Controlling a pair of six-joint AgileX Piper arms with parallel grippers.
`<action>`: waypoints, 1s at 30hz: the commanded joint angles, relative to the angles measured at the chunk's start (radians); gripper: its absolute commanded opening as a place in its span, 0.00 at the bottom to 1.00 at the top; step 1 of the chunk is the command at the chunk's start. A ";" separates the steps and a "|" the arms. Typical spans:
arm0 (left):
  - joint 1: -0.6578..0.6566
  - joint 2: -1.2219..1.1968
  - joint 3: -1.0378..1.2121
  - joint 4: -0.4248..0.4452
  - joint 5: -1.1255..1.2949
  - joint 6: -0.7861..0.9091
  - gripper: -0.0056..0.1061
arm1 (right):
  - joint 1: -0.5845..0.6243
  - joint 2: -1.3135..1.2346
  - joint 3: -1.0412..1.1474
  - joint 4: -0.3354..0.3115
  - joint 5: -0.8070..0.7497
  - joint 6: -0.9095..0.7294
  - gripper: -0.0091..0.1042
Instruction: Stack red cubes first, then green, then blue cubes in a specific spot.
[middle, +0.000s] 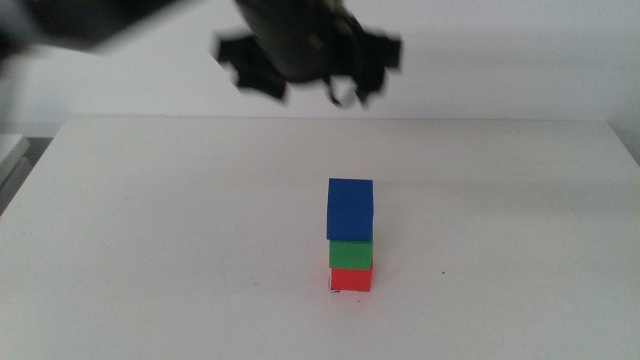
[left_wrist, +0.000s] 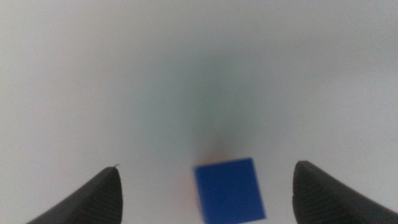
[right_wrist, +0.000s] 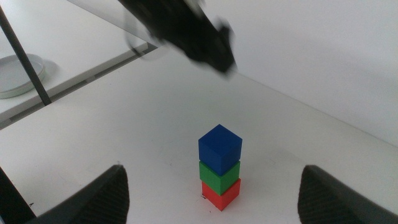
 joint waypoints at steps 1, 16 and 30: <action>0.012 -0.103 0.021 0.060 0.002 0.055 0.89 | -0.006 -0.004 0.005 -0.006 -0.006 0.000 0.80; 0.418 -0.731 0.532 -0.034 0.002 0.329 0.89 | -0.006 -0.004 0.005 -0.006 -0.006 0.000 0.80; 0.701 -1.105 0.772 -0.244 -0.204 0.471 0.89 | -0.006 -0.004 0.005 0.002 -0.006 0.000 0.80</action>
